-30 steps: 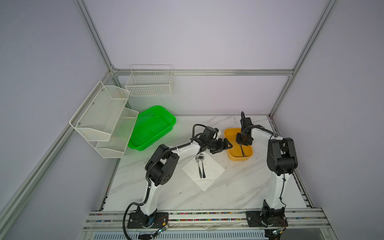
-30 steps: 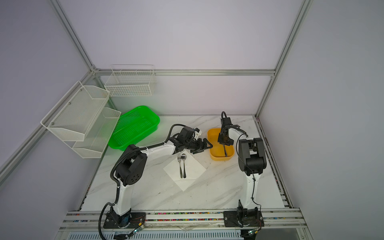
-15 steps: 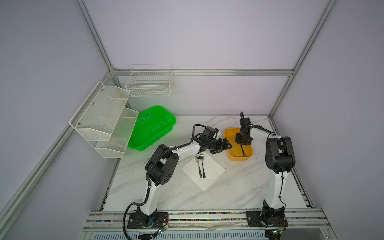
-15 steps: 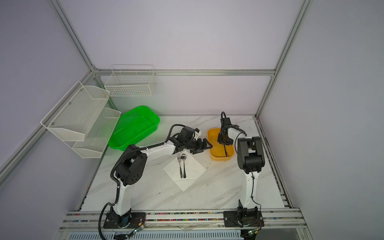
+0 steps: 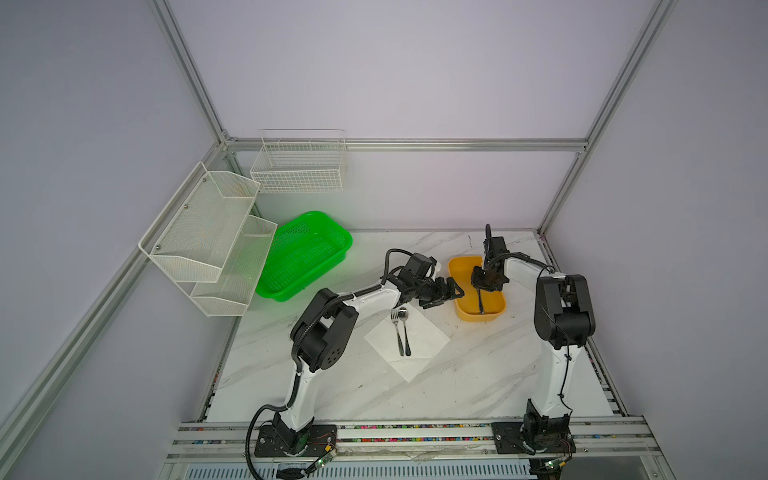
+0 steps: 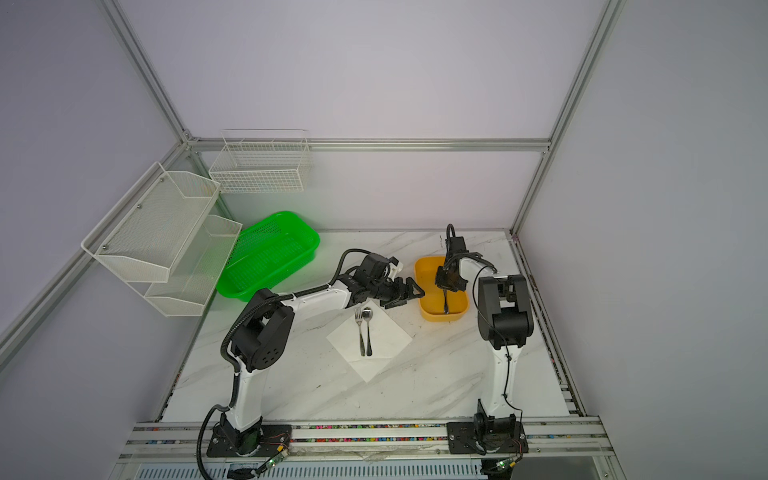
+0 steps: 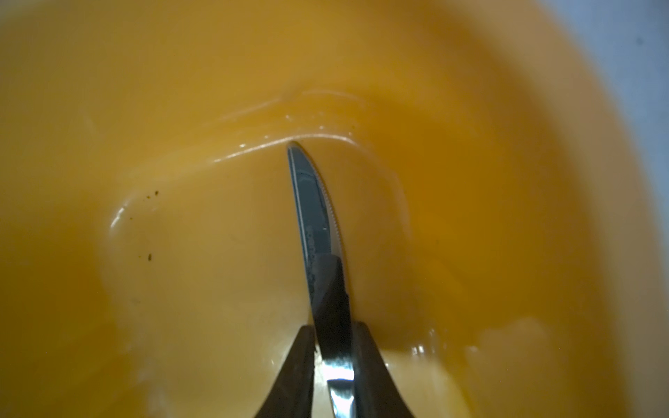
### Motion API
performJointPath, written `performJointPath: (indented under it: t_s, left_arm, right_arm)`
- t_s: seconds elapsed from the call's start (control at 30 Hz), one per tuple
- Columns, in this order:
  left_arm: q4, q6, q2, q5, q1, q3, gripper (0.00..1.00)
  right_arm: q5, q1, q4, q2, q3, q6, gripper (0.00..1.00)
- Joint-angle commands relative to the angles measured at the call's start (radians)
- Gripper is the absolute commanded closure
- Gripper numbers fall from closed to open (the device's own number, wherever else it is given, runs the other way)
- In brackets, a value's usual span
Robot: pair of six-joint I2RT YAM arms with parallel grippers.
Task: Place the utensils on the paper napkin and roll it up
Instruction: 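Grasp the silver knife in the yellow tray with the right gripper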
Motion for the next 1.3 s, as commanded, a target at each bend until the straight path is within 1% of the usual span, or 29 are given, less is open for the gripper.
performJointPath:
  t_s: [0.0, 0.07, 0.1, 0.43, 0.5, 0.77, 1.0, 1.1, 1.17, 1.27]
  left_arm:
    - [0.014, 0.019, -0.042, 0.005, -0.006, 0.064, 0.11]
    - [0.014, 0.019, -0.043, 0.007, -0.005, 0.064, 0.11]
    - [0.014, 0.019, -0.045, 0.007, -0.004, 0.062, 0.11]
    - [0.021, 0.014, -0.053, 0.004, -0.004, 0.045, 0.11]
    - [0.024, 0.013, -0.051, 0.002, -0.005, 0.043, 0.11]
    - [0.028, 0.010, -0.049, 0.004, -0.005, 0.041, 0.11]
    - [0.031, 0.008, -0.050, -0.001, -0.005, 0.037, 0.10]
    - [0.031, 0.008, -0.050, -0.002, -0.005, 0.037, 0.10]
    - [0.031, 0.007, -0.051, -0.005, -0.005, 0.036, 0.10]
    - [0.032, 0.002, -0.050, -0.003, -0.004, 0.036, 0.10]
  right_arm:
    - [-0.069, -0.016, -0.073, 0.021, -0.066, -0.001, 0.77]
    - [-0.082, -0.020, -0.064, 0.028, -0.083, 0.001, 0.78]
    - [-0.087, -0.020, -0.063, 0.029, -0.089, 0.003, 0.81]
    - [-0.134, -0.027, -0.011, 0.026, -0.117, 0.025, 0.83]
    - [-0.146, -0.027, -0.002, 0.026, -0.120, 0.027, 0.88]
    - [-0.195, -0.027, 0.023, 0.021, -0.126, 0.033, 0.89]
    - [-0.194, -0.026, 0.076, -0.029, -0.134, 0.025, 0.90]
    - [-0.232, -0.022, 0.061, -0.022, -0.111, 0.006, 0.90]
    - [-0.270, -0.019, 0.084, -0.030, -0.119, 0.014, 0.90]
    - [-0.275, -0.007, 0.083, -0.022, -0.107, 0.016, 0.91]
